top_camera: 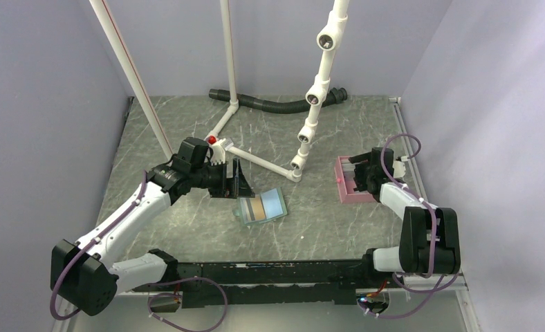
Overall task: Put the credit cards into the card holder
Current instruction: Pick up the credit card from the storage box, then insert the credit card into the card holder.
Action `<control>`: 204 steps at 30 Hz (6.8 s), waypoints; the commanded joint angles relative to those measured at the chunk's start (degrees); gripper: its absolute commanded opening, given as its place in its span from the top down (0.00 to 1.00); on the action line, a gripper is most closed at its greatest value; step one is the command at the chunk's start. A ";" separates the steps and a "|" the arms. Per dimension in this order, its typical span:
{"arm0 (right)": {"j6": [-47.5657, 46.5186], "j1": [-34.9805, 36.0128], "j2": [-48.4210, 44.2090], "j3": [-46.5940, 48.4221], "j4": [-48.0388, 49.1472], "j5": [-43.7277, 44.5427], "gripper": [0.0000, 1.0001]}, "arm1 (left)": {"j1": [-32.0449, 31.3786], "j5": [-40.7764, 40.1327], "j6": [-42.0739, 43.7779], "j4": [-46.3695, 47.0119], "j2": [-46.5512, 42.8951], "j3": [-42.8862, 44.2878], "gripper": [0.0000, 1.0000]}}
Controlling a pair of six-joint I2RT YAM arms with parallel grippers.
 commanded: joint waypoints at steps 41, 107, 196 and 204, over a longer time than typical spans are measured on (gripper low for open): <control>3.05 -0.15 -2.73 4.11 -2.70 0.19 0.73 | 0.08 1.83 0.24 0.65 -1.86 2.00 0.14; -41.61 48.58 2.83 6.30 6.89 -13.98 1.00 | -1.81 -18.89 -12.13 7.43 7.98 -14.62 0.15; -37.04 43.00 10.90 14.16 -6.73 -19.14 1.00 | 2.24 -5.63 -8.15 17.58 24.98 -13.64 0.89; -38.41 43.08 10.96 14.01 -8.11 -17.55 1.00 | 2.25 -5.10 -8.11 17.54 25.12 -12.99 0.89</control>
